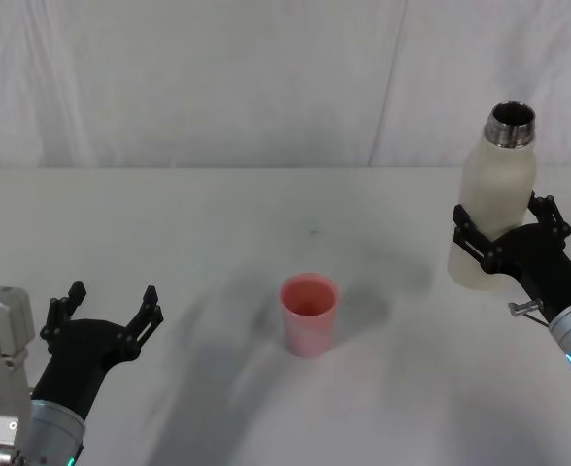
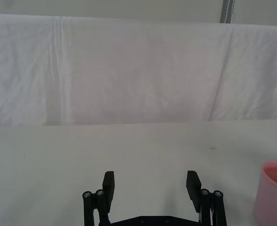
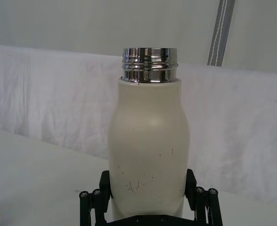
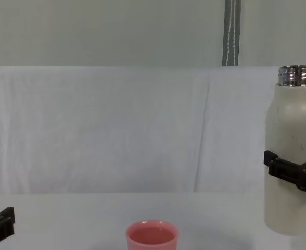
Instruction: Grasp the thermos with one hand and pour water into the cup lid.
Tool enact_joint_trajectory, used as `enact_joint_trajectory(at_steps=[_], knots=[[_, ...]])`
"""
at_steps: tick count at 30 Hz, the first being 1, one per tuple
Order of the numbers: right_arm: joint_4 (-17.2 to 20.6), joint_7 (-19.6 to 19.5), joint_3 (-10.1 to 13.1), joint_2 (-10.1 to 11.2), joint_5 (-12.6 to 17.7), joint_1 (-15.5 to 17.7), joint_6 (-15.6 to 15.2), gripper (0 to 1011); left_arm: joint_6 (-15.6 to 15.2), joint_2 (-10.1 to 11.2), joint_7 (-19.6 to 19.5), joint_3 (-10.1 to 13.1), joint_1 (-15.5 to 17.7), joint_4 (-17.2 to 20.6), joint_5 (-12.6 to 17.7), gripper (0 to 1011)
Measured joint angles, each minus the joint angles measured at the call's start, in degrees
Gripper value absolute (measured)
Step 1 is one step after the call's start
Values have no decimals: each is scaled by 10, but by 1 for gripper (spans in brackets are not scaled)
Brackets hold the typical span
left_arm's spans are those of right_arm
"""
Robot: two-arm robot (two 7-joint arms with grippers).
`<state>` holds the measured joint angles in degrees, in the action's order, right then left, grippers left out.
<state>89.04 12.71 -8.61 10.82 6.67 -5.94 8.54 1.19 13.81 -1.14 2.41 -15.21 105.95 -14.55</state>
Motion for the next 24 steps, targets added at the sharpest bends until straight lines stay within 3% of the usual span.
enact_joint_trajectory(at_steps=[24], knots=[[-33, -6, 6, -5, 8, -2, -2, 950, 0, 0, 0, 0, 0, 0, 0, 1001]])
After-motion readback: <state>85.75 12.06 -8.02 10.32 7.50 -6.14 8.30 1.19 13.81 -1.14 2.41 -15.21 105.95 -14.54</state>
